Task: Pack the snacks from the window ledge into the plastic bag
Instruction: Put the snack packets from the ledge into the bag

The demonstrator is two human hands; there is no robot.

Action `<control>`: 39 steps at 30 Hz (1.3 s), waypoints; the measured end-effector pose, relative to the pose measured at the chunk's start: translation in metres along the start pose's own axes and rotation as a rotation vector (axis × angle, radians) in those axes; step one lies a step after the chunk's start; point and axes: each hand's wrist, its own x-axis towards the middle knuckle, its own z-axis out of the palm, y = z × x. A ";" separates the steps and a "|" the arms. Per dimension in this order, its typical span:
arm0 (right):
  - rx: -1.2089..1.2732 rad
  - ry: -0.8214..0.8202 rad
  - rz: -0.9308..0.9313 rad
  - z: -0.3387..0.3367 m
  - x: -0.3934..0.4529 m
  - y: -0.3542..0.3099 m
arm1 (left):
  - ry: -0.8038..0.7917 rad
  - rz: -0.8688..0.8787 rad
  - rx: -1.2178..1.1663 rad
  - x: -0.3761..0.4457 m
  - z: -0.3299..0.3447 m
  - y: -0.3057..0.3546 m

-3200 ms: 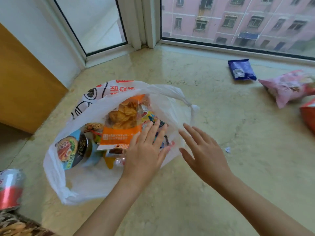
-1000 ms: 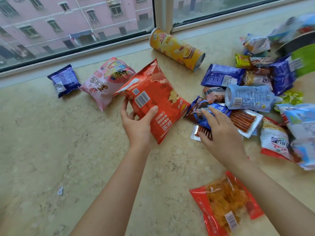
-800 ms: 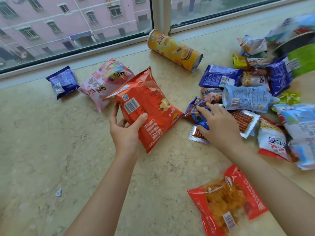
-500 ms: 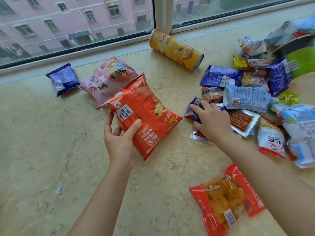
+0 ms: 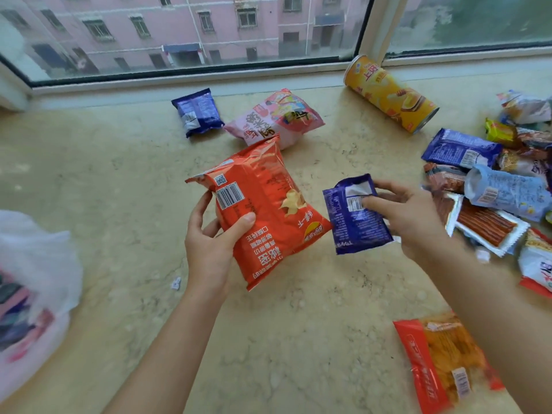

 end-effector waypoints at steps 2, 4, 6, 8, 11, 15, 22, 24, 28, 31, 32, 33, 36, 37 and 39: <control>0.020 -0.045 0.042 0.021 -0.010 0.004 | 0.019 0.010 0.000 -0.001 -0.026 0.007; 0.029 -0.064 0.051 0.043 -0.021 0.007 | 0.030 0.017 -0.011 -0.003 -0.053 0.014; 0.040 -0.101 0.053 0.064 -0.033 0.009 | 0.035 0.025 -0.017 -0.006 -0.080 0.020; 0.029 -0.140 0.054 0.087 -0.045 0.010 | 0.041 0.041 -0.026 -0.012 -0.109 0.027; 0.014 -0.178 0.060 0.120 -0.064 0.007 | 0.054 0.055 -0.015 -0.021 -0.148 0.035; 0.010 -0.264 0.049 0.171 -0.096 0.003 | 0.092 0.044 -0.036 -0.035 -0.213 0.047; -0.018 -0.437 0.075 0.261 -0.150 0.001 | 0.139 -0.005 -0.107 -0.060 -0.334 0.058; -0.030 -0.482 0.087 0.286 -0.165 0.002 | 0.171 -0.036 -0.166 -0.067 -0.362 0.059; -0.050 -0.544 0.086 0.332 -0.193 0.003 | 0.256 -0.056 -0.317 -0.069 -0.412 0.062; -0.052 -0.562 0.082 0.365 -0.206 0.004 | 0.292 -0.067 -0.374 -0.065 -0.443 0.062; -0.045 -0.554 0.081 0.376 -0.209 0.004 | 0.303 -0.073 -0.388 -0.063 -0.452 0.060; -0.036 -0.534 0.079 0.387 -0.212 0.005 | 0.317 -0.076 -0.401 -0.061 -0.459 0.059; -0.014 -0.463 0.026 0.419 -0.218 0.007 | 0.390 -0.067 -0.413 -0.052 -0.478 0.053; -0.012 -0.450 -0.009 0.429 -0.220 0.007 | 0.410 -0.061 -0.427 -0.048 -0.482 0.051; -0.022 -0.432 -0.081 0.446 -0.221 0.008 | 0.433 -0.050 -0.444 -0.039 -0.485 0.049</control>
